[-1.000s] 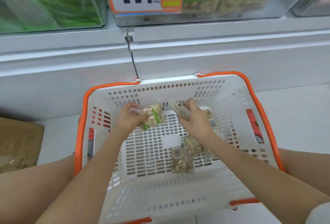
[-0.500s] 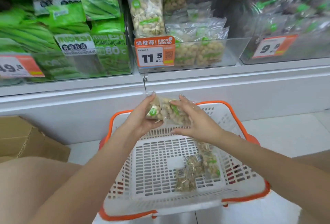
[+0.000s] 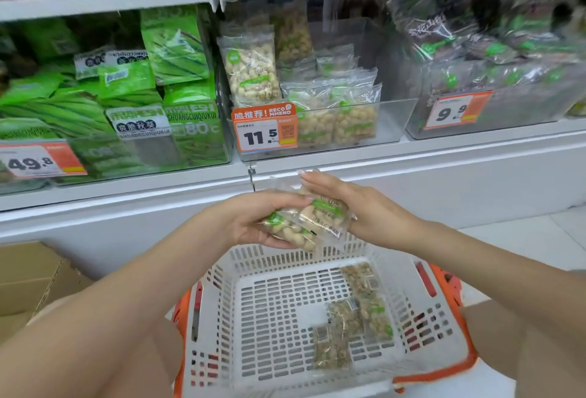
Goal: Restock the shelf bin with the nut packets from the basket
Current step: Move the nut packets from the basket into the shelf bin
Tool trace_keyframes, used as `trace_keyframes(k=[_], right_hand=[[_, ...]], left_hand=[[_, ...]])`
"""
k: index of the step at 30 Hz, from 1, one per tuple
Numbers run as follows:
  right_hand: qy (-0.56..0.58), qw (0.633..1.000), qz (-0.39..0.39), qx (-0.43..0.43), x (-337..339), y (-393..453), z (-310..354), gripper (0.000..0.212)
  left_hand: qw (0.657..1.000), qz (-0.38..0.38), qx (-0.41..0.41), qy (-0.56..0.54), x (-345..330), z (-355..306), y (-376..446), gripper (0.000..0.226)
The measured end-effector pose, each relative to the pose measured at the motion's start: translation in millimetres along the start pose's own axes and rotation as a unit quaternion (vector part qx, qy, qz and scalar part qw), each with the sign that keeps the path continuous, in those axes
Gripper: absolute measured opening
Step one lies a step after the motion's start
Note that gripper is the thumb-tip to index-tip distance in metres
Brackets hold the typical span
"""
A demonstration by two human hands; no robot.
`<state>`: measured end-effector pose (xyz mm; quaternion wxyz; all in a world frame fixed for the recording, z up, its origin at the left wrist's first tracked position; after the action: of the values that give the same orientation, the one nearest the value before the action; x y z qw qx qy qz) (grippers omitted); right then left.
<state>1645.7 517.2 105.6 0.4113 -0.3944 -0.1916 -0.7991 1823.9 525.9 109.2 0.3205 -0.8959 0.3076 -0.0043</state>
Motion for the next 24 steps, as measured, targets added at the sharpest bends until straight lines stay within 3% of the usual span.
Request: trace_keyframes(k=[3, 5, 6, 7, 9, 10, 11, 13, 17, 20, 22, 24], right_hand=[[-0.007, 0.999, -0.029, -0.013, 4, 9, -7, 0.086], [0.125, 0.986, -0.059, -0.097, 8, 12, -16, 0.089], [0.239, 0.957, -0.071, -0.149, 7, 12, -19, 0.088], [0.373, 0.906, -0.08, -0.184, 5, 12, -20, 0.082], [0.592, 0.777, -0.069, -0.202, -2, 15, -24, 0.069], [0.644, 0.738, -0.062, -0.192, -4, 18, -24, 0.061], [0.666, 0.721, -0.057, -0.184, -6, 21, -23, 0.051], [0.662, 0.722, -0.056, -0.192, -8, 25, -24, 0.031], [0.636, 0.734, -0.109, -0.214, -7, 22, -33, 0.035], [0.567, 0.782, -0.137, -0.219, 0, 16, -36, 0.041], [0.503, 0.821, -0.158, -0.218, 7, 14, -36, 0.05], [0.493, 0.829, -0.18, -0.193, 13, 12, -33, 0.054]], left_hand=[[1.0, -0.017, -0.002, -0.015, 13, 2, 6, 0.02], [0.999, -0.031, -0.007, -0.025, 21, 1, 12, 0.027], [0.999, -0.036, -0.014, -0.03, 22, 0, 14, 0.035], [0.998, -0.044, -0.025, -0.034, 24, -1, 18, 0.041], [0.996, -0.068, -0.051, -0.024, 30, -3, 25, 0.045], [0.995, -0.081, -0.063, -0.007, 33, -5, 27, 0.043], [0.994, -0.085, -0.072, 0.015, 35, -7, 29, 0.038], [0.993, -0.056, -0.079, 0.062, 35, -14, 28, 0.036], [0.993, 0.043, -0.047, 0.1, 34, -25, 17, 0.044], [0.996, 0.004, -0.043, 0.081, 46, -27, 11, 0.066], [0.996, -0.026, -0.06, 0.064, 51, -31, 8, 0.064], [0.994, -0.056, -0.078, 0.047, 54, -34, 7, 0.065]])
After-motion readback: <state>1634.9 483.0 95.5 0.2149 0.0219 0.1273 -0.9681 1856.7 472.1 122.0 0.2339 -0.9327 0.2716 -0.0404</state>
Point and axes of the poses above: each hand's wrist, its own y-axis towards the middle knuckle, its own x-axis out of the back of the hand, z = x × y, the point moved 3 cm from there along y, towards the middle knuckle, and after that the axes turned 15 degrees about z, right-handed, at the moved point
